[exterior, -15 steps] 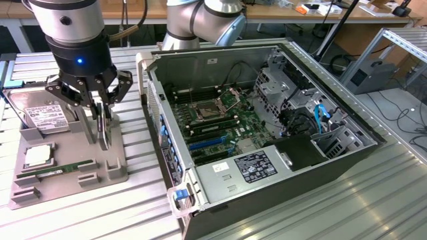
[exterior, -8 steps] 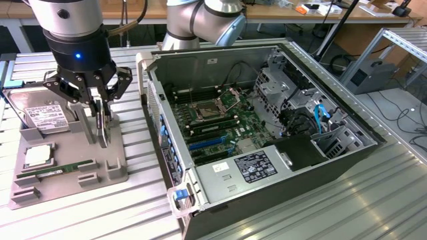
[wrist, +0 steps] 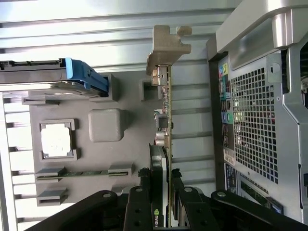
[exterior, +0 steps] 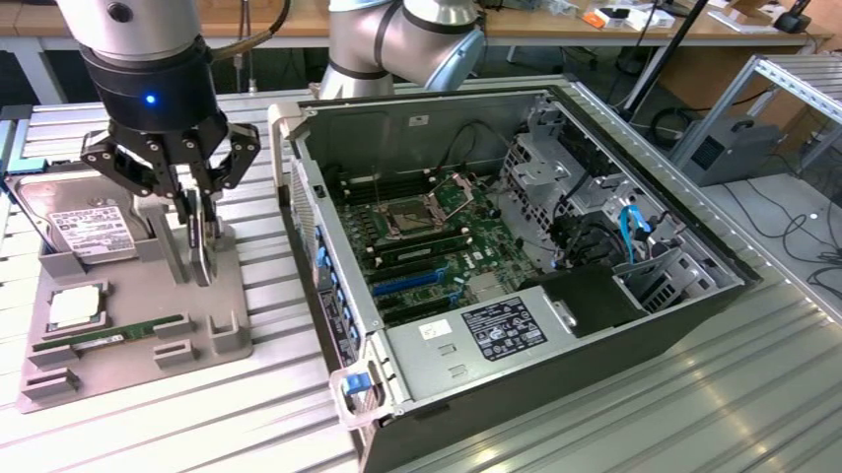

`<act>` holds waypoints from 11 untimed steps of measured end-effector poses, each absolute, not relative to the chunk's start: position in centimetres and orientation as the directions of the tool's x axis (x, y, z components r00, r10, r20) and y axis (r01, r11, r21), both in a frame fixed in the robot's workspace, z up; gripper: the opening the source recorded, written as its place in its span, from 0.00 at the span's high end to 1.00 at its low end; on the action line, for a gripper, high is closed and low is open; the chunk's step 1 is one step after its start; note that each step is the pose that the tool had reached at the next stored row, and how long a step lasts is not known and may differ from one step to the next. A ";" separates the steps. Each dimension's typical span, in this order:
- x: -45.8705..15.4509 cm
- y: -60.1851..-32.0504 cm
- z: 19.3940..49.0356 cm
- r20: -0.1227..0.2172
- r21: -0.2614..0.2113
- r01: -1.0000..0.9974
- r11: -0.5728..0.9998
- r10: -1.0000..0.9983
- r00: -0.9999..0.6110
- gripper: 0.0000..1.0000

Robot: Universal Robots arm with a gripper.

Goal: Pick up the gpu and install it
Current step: 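Pick up the gpu and move the gpu toward the slot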

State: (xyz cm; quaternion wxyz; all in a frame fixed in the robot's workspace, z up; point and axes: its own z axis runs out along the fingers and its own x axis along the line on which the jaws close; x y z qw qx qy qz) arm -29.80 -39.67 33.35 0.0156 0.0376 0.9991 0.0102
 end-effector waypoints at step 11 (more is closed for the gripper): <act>-29.8 -39.7 35.0 -0.030 0.026 0.075 0.997 0.076 -0.997 0.73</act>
